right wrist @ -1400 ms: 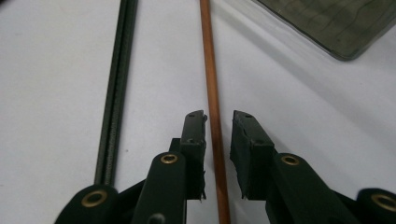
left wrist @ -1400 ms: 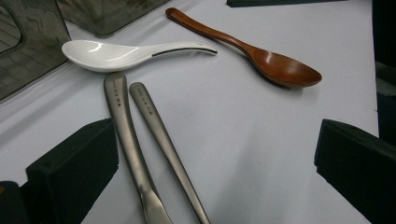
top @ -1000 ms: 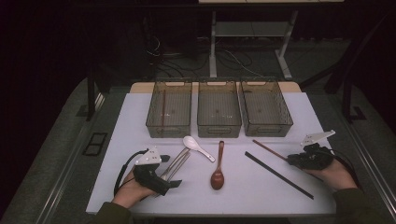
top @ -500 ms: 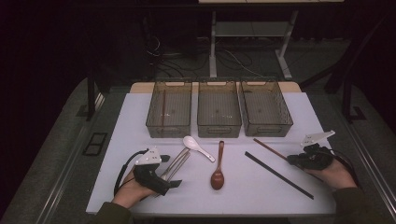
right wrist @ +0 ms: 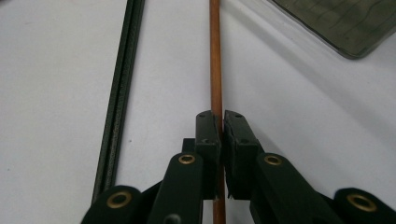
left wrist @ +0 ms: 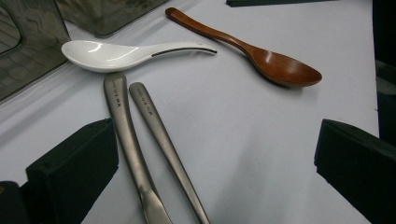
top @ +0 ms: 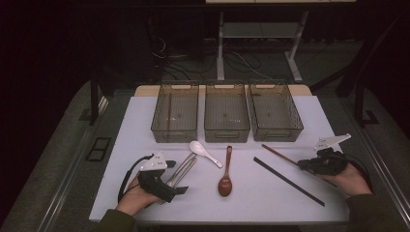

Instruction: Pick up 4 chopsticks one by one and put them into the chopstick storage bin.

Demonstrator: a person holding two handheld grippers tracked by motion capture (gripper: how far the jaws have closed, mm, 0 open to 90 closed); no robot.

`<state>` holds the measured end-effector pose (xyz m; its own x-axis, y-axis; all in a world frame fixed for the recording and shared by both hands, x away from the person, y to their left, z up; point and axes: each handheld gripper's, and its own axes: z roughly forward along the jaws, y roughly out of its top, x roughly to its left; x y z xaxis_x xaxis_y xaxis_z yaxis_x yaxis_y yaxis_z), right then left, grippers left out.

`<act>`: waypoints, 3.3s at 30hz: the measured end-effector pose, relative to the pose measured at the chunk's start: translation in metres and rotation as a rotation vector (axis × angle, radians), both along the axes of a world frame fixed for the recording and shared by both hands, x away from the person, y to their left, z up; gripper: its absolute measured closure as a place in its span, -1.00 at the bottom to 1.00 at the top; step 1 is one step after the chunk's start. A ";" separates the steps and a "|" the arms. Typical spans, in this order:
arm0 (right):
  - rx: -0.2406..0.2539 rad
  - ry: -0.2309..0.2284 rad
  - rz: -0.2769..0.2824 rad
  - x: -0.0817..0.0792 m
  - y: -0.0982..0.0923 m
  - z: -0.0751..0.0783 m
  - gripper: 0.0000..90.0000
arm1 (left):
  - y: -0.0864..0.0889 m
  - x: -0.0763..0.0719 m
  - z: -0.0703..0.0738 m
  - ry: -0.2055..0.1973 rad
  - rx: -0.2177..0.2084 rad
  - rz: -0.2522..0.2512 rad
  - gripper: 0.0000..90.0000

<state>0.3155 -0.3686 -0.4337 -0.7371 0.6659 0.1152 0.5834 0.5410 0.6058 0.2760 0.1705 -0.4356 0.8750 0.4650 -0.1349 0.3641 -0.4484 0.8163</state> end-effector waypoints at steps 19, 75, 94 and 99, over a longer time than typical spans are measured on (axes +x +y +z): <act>0.068 -0.030 0.017 -0.002 0.000 0.009 0.90 | 0.000 0.000 0.000 0.000 0.003 0.000 -1.00; 0.217 -0.124 0.059 0.012 0.075 0.053 0.89 | -0.001 0.002 -0.001 0.004 0.006 -0.001 -1.00; 0.214 -0.123 0.075 0.036 0.129 0.065 0.89 | -0.001 0.001 -0.001 0.004 -0.009 0.008 -1.00; 0.206 -0.120 0.074 0.044 0.146 0.069 0.89 | -0.002 0.001 -0.001 0.004 -0.008 0.004 -1.00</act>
